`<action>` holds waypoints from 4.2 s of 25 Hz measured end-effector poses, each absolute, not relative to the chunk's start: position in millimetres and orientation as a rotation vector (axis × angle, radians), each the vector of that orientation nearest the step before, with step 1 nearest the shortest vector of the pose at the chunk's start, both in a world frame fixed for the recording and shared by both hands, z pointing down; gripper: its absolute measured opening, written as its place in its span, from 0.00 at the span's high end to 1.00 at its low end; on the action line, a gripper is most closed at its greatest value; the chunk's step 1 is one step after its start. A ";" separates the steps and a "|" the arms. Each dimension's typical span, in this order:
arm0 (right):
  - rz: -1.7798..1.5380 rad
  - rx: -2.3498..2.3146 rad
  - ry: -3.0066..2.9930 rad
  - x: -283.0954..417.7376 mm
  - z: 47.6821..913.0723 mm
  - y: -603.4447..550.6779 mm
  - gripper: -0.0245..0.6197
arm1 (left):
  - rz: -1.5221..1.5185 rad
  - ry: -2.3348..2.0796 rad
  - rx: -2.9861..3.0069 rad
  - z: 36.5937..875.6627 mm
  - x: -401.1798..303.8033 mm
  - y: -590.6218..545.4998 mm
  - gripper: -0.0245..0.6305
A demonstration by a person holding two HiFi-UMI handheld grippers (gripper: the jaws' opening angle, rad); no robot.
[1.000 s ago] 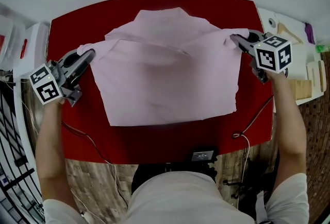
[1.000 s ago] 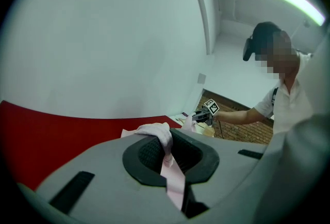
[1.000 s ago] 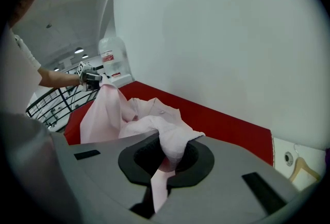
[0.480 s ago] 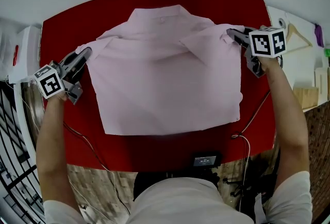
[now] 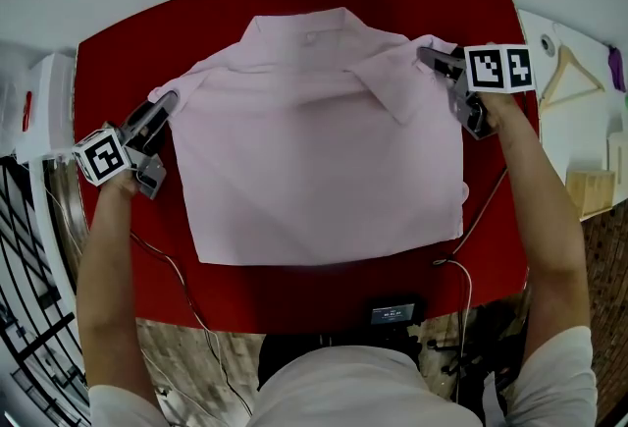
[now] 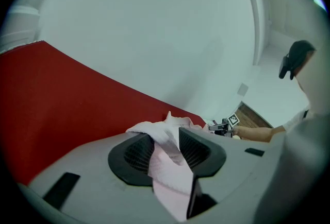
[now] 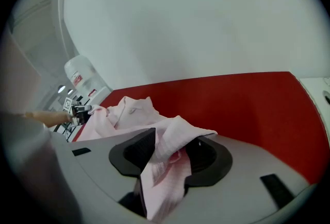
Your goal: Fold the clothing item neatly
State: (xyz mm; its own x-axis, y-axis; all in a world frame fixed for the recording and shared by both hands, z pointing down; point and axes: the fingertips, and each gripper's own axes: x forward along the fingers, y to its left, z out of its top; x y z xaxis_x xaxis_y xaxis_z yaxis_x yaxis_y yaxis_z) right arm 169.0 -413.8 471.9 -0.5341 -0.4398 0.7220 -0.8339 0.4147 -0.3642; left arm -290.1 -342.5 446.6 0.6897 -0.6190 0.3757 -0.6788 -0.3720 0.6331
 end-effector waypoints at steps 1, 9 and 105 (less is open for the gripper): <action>0.985 1.078 -2.158 166.8 471.0 -414.4 0.70 | 0.103 -0.999 2.090 447.3 -292.9 -341.0 0.76; 1.187 1.121 -2.170 170.8 469.3 -420.2 0.64 | 0.098 -1.165 2.064 438.2 -326.2 -342.6 0.72; -0.111 0.556 -1.962 151.9 493.0 -367.8 0.84 | 1.353 -0.770 2.597 479.2 -222.8 -358.5 0.72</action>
